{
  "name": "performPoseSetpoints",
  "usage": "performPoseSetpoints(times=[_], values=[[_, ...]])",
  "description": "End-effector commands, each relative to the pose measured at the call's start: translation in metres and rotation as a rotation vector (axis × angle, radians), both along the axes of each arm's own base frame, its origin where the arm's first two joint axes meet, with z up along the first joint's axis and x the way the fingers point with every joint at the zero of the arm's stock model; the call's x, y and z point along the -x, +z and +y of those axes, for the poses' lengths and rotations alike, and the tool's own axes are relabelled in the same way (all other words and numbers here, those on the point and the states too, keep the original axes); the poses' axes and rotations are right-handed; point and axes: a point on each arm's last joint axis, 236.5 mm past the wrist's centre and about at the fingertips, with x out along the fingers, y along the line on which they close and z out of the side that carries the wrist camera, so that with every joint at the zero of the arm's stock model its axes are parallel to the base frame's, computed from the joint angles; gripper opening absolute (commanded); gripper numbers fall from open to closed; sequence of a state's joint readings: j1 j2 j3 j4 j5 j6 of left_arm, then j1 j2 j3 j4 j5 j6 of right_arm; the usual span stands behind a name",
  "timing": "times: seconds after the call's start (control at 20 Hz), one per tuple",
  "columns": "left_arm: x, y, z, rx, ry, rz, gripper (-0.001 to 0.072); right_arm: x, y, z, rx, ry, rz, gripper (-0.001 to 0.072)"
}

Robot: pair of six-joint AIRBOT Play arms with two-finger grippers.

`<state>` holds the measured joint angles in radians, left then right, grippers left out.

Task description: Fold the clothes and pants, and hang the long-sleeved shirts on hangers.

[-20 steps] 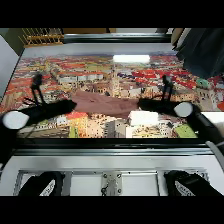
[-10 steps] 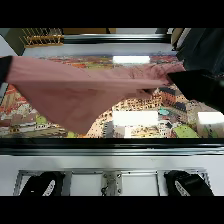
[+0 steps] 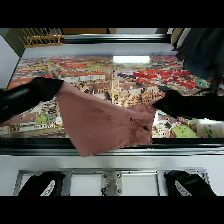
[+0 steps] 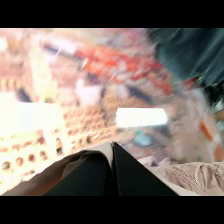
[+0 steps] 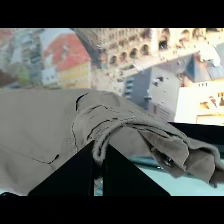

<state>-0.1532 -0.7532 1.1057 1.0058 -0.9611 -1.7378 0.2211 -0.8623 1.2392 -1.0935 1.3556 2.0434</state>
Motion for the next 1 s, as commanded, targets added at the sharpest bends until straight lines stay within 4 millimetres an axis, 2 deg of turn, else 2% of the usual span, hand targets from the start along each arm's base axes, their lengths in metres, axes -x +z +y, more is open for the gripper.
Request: performPoseSetpoints(times=[0.0, 0.1, 0.2, 0.3, 0.35, 0.45, 0.55, 0.65, 0.8, 0.95], values=[[-0.061, -0.119, -0.008, -0.042, 0.011, 0.28, 0.001, -0.046, -0.097, -0.001, 0.131, 0.057, 0.181, 0.001], [-0.095, -0.165, -0.018, -0.083, -0.042, 0.374, 0.001, -0.087, -0.138, -0.001, 0.159, 0.039, 0.188, 0.001], [-0.121, -0.194, -0.026, -0.091, -0.075, 0.455, 0.001, -0.121, -0.154, -0.003, 0.166, 0.001, 0.166, 0.001], [-0.135, -0.203, -0.027, -0.091, -0.086, 0.486, 0.001, -0.14, -0.152, -0.014, 0.202, -0.024, 0.124, 0.0009], [-0.137, -0.2, -0.029, -0.094, -0.095, 0.484, 0.0011, -0.144, -0.147, -0.022, 0.232, -0.029, 0.1, 0.001], [-0.135, -0.187, -0.027, -0.099, -0.095, 0.457, 0.001, -0.139, -0.137, -0.04, 0.289, -0.033, 0.082, 0.0009], [-0.12, -0.177, -0.025, -0.1, -0.09, 0.431, 0.001, -0.121, -0.132, -0.055, 0.362, -0.014, 0.107, 0.001], [-0.095, -0.183, -0.022, -0.103, -0.081, 0.443, 0.001, -0.103, -0.133, -0.065, 0.414, 0.0, 0.127, 0.001], [-0.047, -0.215, -0.022, -0.111, -0.075, 0.493, 0.001, -0.073, -0.158, -0.074, 0.462, 0.018, 0.164, 0.001], [-0.003, -0.252, -0.04, -0.138, -0.109, 0.521, 0.001, -0.063, -0.196, -0.082, 0.482, -0.001, 0.164, 0.001]])
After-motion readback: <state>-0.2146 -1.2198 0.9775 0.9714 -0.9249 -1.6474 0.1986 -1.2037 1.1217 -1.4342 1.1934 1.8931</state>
